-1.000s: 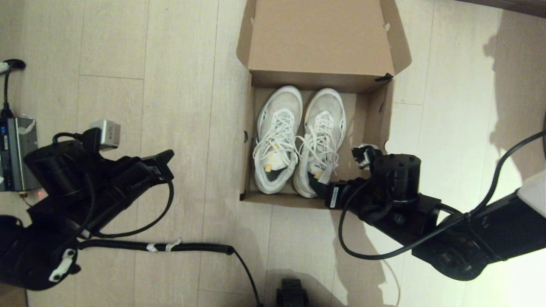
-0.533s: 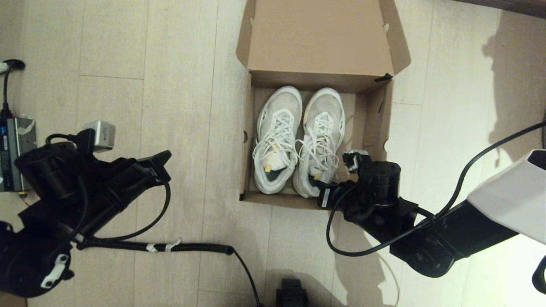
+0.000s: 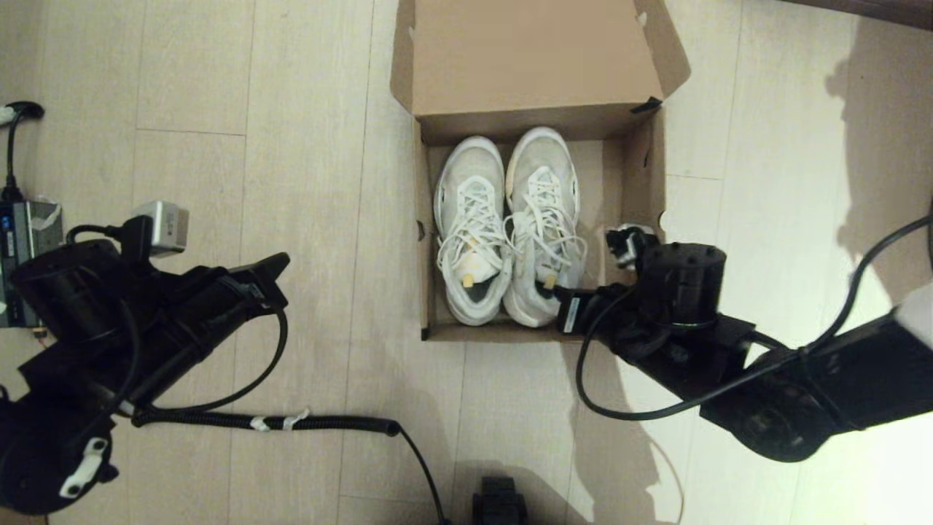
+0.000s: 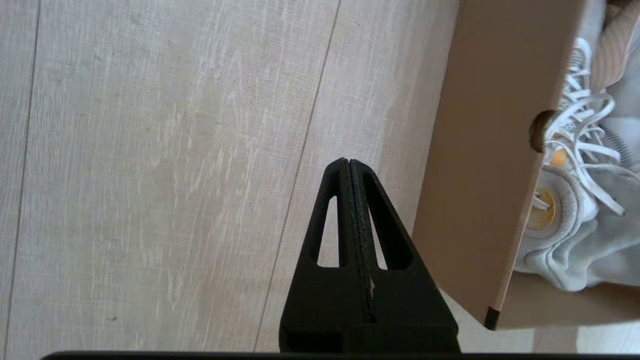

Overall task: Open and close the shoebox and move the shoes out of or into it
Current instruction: Put the shoes out of the shoe box

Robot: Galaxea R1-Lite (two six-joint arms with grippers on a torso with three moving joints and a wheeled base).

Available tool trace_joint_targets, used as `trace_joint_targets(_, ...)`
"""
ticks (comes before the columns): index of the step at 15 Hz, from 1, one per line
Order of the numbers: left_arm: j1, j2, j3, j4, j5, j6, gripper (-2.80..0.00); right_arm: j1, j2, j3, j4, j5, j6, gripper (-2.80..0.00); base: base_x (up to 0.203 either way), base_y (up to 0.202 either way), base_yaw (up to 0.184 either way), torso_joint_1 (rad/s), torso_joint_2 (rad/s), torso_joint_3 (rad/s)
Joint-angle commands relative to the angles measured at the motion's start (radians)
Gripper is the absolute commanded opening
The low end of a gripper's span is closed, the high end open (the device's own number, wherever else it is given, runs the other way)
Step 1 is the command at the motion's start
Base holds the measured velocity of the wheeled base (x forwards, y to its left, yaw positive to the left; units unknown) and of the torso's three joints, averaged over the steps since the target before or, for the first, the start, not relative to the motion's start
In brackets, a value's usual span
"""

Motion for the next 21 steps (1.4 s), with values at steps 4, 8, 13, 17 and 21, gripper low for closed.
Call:
trace_joint_targets(4, 0.0, -0.028, 0.002, -0.005, -0.002, -0.003, -2.8, 0.006, -0.34, -0.06, 0.297, -0.008, 0.008, -2.8, 0.0, 0.0, 0.0, 0.0, 0.0, 0.0)
trace_joint_targets(8, -0.003, -0.032, 0.019, -0.005, -0.002, -0.037, -2.8, 0.003, -0.583, -0.045, 0.55, -0.007, 0.016, -2.8, 0.0, 0.0, 0.0, 0.0, 0.0, 0.0)
trace_joint_targets(13, -0.003, -0.048, 0.05, -0.007, -0.004, -0.049, -2.8, -0.148, -0.712, -0.046, 0.703, -0.001, 0.003, -2.8, 0.0, 0.0, 0.0, 0.0, 0.0, 0.0)
trace_joint_targets(17, -0.007, -0.042, 0.025, -0.007, -0.012, -0.053, -2.8, -0.34, -0.626, -0.03, 0.698, 0.033, -0.035, -2.8, 0.0, 0.0, 0.0, 0.0, 0.0, 0.0)
trace_joint_targets(21, -0.057, -0.045, -0.009, -0.004, -0.017, -0.05, -2.8, -0.449, -0.416, -0.036, 0.538, 0.041, -0.043, -2.8, 0.0, 0.0, 0.0, 0.0, 0.0, 0.0)
